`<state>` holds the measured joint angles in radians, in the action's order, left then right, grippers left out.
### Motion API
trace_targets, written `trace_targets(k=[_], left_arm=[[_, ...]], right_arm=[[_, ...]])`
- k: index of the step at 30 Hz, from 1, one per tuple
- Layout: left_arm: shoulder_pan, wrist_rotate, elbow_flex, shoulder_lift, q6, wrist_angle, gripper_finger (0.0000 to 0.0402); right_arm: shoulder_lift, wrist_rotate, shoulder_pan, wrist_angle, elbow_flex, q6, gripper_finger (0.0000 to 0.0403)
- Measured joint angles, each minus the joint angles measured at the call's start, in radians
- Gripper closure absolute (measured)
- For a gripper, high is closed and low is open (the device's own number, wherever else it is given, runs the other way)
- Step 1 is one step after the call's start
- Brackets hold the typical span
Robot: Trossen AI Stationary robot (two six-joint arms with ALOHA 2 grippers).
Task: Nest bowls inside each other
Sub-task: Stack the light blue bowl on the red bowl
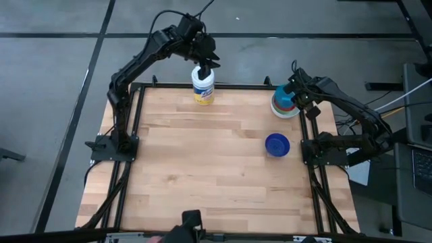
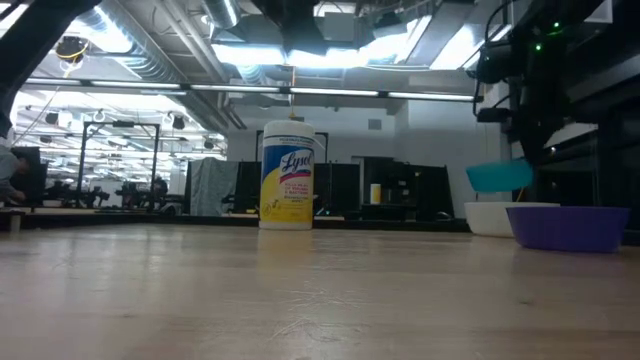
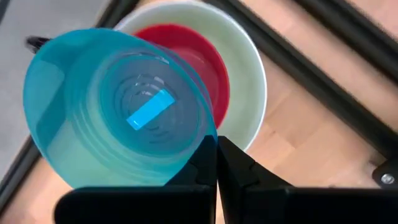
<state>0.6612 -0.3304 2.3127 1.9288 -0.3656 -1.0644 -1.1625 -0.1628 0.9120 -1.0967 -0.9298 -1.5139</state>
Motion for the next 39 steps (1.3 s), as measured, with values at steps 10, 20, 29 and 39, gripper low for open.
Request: trace_targets(k=[10, 20, 29, 39], left_arm=[[0.028, -0.009, 0.0, 0.003, 0.001, 0.021, 0.0256], [0.029, -0.009, 0.0, 0.003, -0.004, 0.022, 0.0256], [0.029, -0.009, 0.0, 0.002, -0.004, 0.022, 0.0256], [0.029, -0.009, 0.0, 0.002, -0.004, 0.021, 0.0256]], right_arm=[[0.0, 0.026, -0.019, 0.107, 0.111, -0.058, 0.0403], [0.001, 0.006, -0.019, 0.125, 0.153, -0.082, 0.0403], [0.023, -0.05, -0.011, 0.179, 0.153, -0.078, 0.0377], [0.052, -0.074, -0.01, 0.181, 0.153, -0.075, 0.0216]])
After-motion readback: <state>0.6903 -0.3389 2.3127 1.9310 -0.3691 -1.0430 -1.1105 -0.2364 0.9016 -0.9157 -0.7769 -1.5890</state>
